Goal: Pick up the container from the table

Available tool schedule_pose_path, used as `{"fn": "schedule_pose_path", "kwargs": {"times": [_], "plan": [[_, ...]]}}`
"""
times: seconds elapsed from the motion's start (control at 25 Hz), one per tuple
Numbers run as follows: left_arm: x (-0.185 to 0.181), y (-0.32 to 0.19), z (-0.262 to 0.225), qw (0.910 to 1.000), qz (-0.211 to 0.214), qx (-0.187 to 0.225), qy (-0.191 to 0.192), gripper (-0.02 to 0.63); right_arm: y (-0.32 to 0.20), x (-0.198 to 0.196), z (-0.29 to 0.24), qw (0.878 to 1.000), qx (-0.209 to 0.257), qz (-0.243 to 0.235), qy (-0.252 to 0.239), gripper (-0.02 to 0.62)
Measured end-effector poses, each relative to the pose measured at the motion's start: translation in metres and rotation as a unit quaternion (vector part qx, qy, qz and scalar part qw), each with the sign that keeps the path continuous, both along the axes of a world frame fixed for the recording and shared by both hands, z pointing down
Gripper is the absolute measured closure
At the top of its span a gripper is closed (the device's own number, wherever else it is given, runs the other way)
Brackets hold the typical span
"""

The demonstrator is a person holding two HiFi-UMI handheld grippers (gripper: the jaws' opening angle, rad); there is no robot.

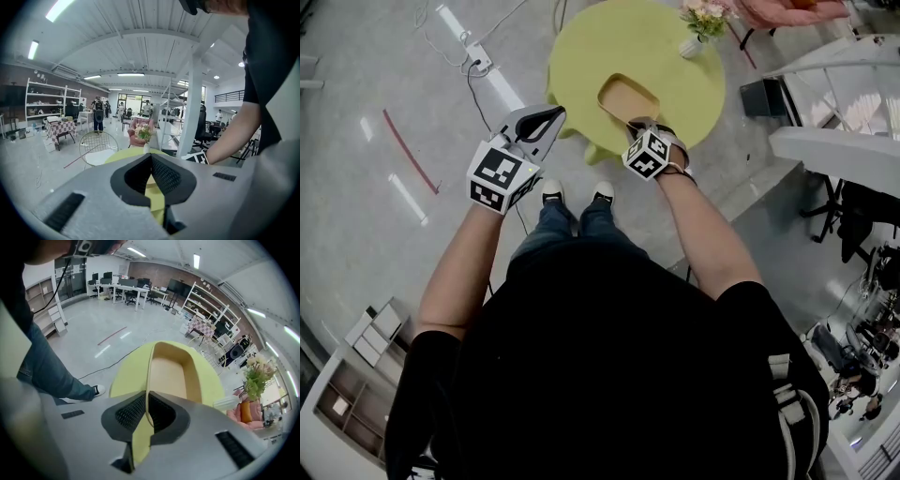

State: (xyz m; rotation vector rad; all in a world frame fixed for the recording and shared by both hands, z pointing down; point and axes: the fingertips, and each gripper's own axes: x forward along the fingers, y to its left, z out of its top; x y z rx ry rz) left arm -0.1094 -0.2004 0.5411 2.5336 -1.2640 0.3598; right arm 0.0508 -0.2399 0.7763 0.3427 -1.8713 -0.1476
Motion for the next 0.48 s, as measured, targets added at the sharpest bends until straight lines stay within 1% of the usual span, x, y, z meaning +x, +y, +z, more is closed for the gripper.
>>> {"fn": "schedule_pose_path", "kwargs": {"times": [0.48], "plan": [[0.003, 0.02, -0.038, 0.9995, -0.001, 0.03, -0.005, 0.591, 0.0, -0.005, -0.088, 0.997, 0.054, 0.016, -0.048, 0.569]]}}
